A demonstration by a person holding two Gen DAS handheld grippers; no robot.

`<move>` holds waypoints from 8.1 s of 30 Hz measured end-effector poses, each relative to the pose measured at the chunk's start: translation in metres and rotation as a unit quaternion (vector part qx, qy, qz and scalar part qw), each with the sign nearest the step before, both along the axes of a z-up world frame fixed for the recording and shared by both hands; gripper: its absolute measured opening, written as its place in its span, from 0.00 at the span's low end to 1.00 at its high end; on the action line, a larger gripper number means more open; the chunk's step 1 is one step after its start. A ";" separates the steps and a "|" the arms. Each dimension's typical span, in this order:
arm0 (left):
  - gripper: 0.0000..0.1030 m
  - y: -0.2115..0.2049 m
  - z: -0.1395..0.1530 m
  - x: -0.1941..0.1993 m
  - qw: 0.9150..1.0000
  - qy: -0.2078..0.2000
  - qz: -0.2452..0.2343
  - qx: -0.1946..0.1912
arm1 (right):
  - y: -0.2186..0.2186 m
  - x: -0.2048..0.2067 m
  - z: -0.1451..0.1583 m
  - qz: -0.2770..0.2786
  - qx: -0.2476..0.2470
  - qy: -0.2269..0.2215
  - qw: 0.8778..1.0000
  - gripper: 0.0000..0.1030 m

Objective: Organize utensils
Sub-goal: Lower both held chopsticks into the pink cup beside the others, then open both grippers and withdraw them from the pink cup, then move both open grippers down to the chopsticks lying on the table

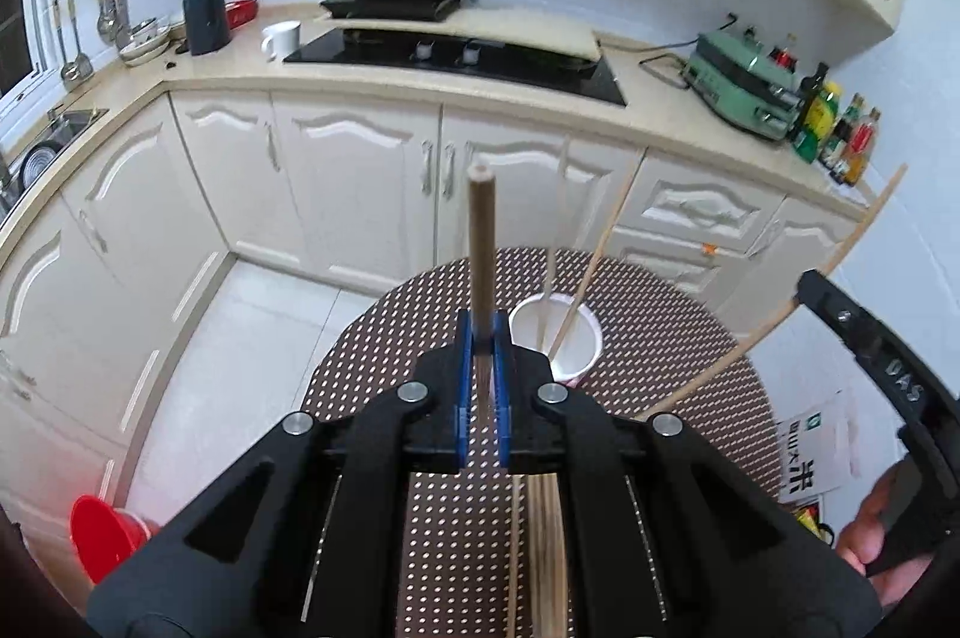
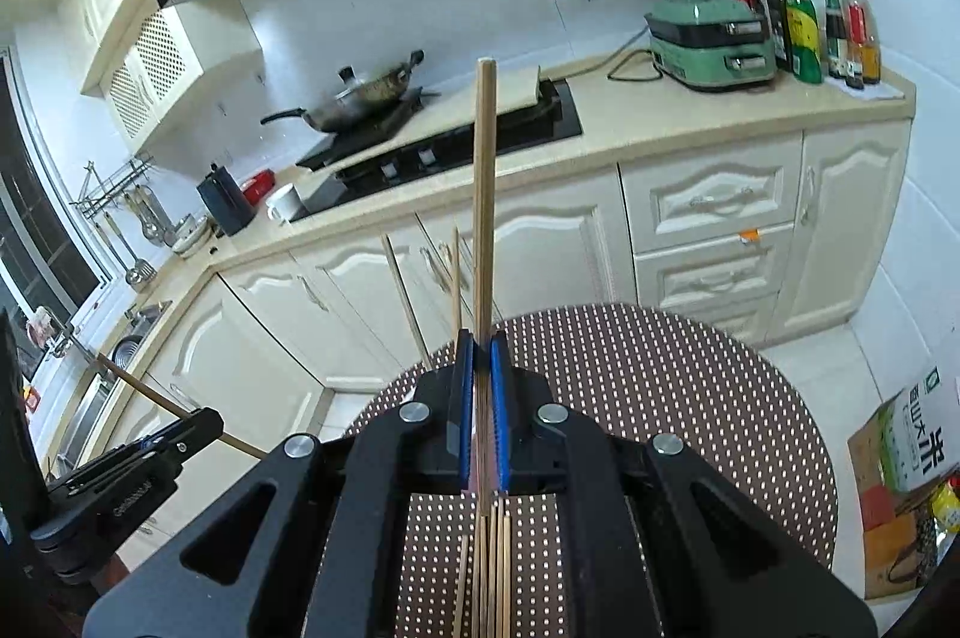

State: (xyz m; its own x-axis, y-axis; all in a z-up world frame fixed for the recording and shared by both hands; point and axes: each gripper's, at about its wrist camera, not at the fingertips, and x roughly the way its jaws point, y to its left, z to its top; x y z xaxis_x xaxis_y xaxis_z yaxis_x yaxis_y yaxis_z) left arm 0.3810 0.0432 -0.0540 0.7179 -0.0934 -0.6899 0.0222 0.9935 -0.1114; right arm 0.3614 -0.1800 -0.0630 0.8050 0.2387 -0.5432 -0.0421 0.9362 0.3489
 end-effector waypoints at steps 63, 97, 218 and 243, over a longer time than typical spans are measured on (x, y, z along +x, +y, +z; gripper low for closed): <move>0.07 -0.033 -0.085 0.165 0.990 0.104 -0.083 -0.055 | 0.051 0.148 -0.096 0.060 -0.026 0.145 0.987 0.05; 0.49 -0.032 -0.102 0.157 0.984 0.118 -0.125 -0.047 | 0.032 0.139 -0.096 0.046 0.008 0.167 0.985 0.20; 0.69 0.031 -0.232 0.021 0.954 0.293 -0.063 0.007 | 0.080 0.021 -0.227 0.057 -0.117 0.350 0.928 0.63; 0.69 -0.014 -0.236 0.018 0.945 0.306 -0.111 0.015 | 0.032 0.009 -0.230 0.021 -0.025 0.337 0.941 0.04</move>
State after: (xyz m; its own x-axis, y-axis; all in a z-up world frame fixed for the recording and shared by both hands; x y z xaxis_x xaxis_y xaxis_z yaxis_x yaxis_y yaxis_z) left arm 0.3993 0.0291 -0.2896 0.1489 -0.1684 -0.9744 0.1715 0.9749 -0.1423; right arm 0.3707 -0.1484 -0.2933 0.2638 0.2233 -0.9384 0.1347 0.9548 0.2650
